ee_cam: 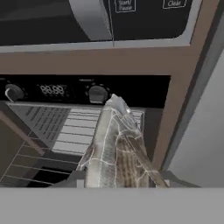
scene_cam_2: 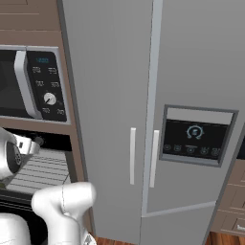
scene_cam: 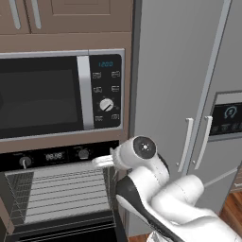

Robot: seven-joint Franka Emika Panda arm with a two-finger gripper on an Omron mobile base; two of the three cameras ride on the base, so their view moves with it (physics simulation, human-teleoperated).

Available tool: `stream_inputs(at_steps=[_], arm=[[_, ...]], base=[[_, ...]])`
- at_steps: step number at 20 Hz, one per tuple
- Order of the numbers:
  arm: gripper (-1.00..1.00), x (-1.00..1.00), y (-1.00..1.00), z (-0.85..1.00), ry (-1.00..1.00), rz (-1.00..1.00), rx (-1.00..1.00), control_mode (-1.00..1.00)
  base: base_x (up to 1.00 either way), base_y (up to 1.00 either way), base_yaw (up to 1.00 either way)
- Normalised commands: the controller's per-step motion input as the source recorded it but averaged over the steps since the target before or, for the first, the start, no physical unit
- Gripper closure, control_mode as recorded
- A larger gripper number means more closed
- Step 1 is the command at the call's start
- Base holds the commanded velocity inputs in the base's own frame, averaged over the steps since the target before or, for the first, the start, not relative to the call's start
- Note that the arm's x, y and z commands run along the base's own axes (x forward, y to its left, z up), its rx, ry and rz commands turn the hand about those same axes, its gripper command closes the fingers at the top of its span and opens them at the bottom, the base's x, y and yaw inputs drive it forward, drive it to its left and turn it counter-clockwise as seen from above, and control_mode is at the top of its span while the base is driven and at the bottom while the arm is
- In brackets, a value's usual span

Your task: Take the fish from the oven and place it on the plate on the counter.

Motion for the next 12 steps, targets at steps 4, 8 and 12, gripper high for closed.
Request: stream_inputs(at_steps=[4,8,12], arm=[[1.00,-0.23,-0.39,0.99,-0.38,-0.27,0.07,-1.00],[1.00,-0.01,-0.65,0.84,-0.16,-0.23,0.08,-1.00],[1.00,0.00,-0.64,0.64,-0.03,-0.11,0.09,-1.00]], base=[[0.00,0.00,0.00],[0.00,0.00,0.00],[0.00,0.00,0.00]])
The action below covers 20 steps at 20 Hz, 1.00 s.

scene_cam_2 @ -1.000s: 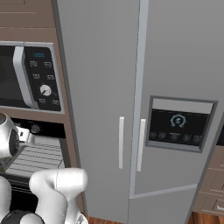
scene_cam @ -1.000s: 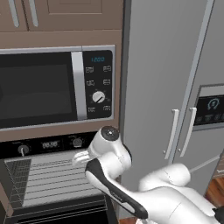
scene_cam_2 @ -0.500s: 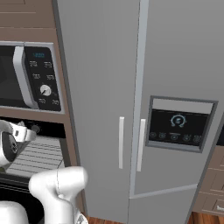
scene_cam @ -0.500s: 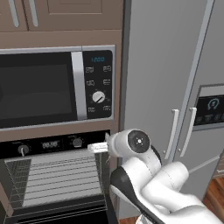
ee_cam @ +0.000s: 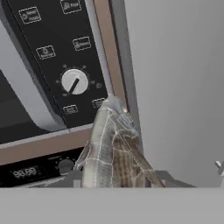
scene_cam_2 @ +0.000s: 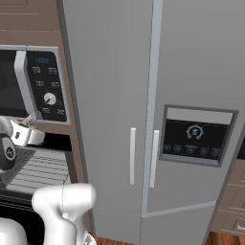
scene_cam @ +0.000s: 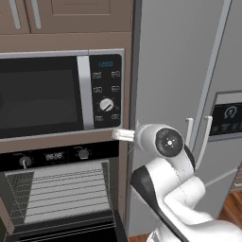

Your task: Take the fish from the oven and place it on the plate on the counter.

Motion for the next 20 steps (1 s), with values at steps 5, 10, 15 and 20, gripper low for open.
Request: stream_inputs(at_steps=[5,10,15,20], arm=[[1.00,-0.19,-0.76,0.23,-0.02,-0.01,0.08,1.00],[1.00,0.00,0.00,0.00,0.00,0.00,0.00,1.00],[1.00,0.00,0.00,0.00,0.00,0.00,0.00,1.00],[1.00,0.00,0.00,0.00,0.00,0.00,0.00,1.00]], base=[[-0.15,-0.20,0.00],[-1.00,-1.00,0.00],[-0.30,-1.00,0.00],[0.35,-1.00,0.00]])
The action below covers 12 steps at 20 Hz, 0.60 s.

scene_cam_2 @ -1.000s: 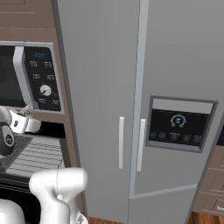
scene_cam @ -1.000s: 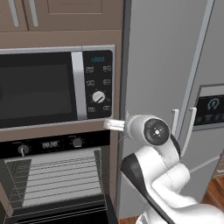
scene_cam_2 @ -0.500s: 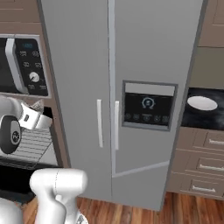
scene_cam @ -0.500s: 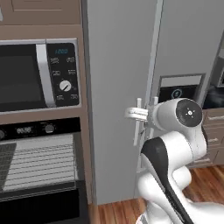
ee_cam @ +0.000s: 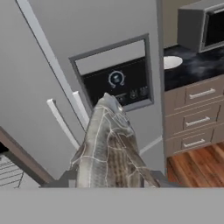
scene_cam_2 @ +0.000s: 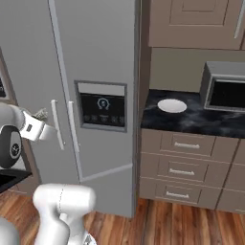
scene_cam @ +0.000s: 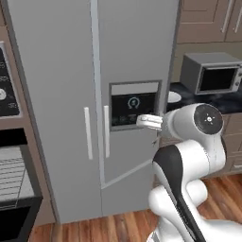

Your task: Take the fish from the oven and place it on the plate on the counter.

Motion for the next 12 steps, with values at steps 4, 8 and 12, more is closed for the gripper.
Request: stream_inputs(at_steps=[4,8,12], arm=[[1.00,0.00,0.00,0.00,0.00,0.00,0.00,1.00],[1.00,0.00,0.00,0.00,0.00,0.00,0.00,1.00],[1.00,0.00,0.00,0.00,0.00,0.00,0.00,1.00]], base=[[0.44,-1.00,0.01],[0.61,-1.00,0.04],[0.71,-1.00,0.05]])
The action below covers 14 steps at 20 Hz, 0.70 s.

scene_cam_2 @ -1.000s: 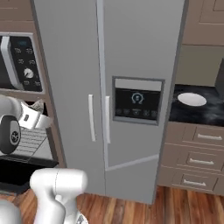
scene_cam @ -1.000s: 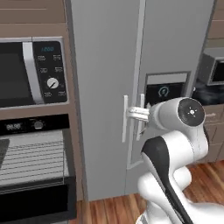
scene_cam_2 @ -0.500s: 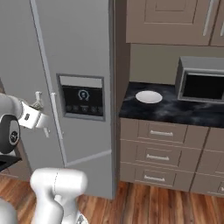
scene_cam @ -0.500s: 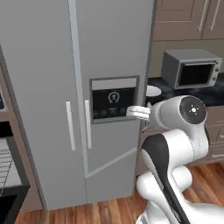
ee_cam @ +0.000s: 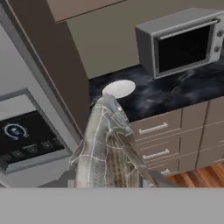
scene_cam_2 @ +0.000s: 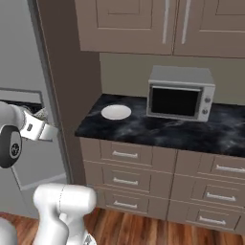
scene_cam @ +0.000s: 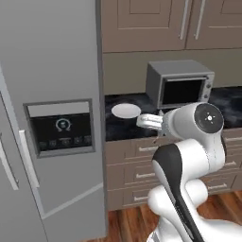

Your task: Take the fish from the oven and place it on the plate on the counter.

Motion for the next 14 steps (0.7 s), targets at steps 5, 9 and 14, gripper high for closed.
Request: stream_inputs(at_steps=[5,9,14], arm=[[1.00,0.00,0.00,0.00,0.00,0.00,0.00,1.00],[1.00,0.00,0.00,0.00,0.00,0.00,0.00,1.00],[1.00,0.00,0.00,0.00,0.00,0.00,0.00,1.00]], base=[[0.67,-0.79,0.15],[0.62,-0.50,0.13],[0.74,-0.05,0.10]])
